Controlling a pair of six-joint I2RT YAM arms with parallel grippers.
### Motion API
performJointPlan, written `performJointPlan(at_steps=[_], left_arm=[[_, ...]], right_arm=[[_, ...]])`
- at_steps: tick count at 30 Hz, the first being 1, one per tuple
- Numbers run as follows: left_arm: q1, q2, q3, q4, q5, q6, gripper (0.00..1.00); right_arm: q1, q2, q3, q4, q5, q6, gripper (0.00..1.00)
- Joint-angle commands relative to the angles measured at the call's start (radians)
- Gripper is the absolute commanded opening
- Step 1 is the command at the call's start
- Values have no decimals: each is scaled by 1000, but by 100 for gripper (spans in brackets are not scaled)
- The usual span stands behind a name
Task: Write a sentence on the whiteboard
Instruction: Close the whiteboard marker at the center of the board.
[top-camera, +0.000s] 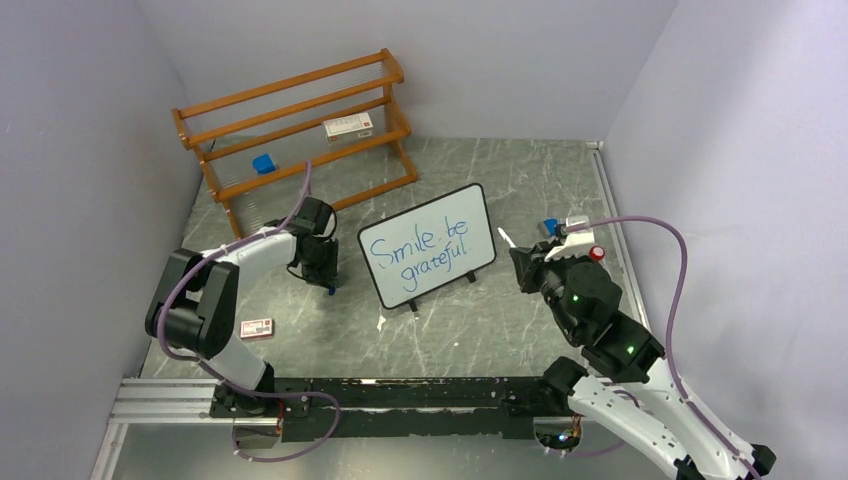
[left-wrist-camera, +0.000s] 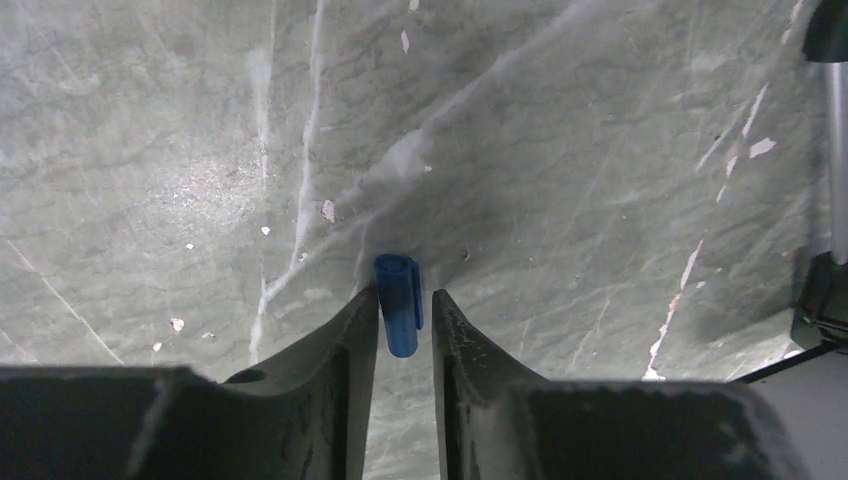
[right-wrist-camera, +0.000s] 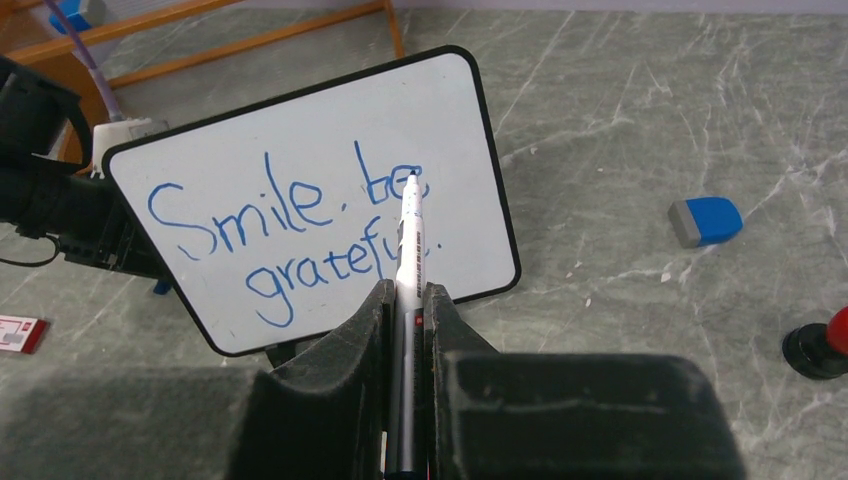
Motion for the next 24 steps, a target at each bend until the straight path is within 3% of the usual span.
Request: performJointPlan(at_steps=[1,12,24], left_arm=[[-17,32,30,9,-29,19,29],[-49,56,-15,-5,-69,7,5],[-48,-179,-91,70,-40,-147,5]], right_arm=[[-6,9,7,2,9,-12,0],[-7,17,4,11,-13,-16,0],[-7,80,-19,145,-275,-35,0]])
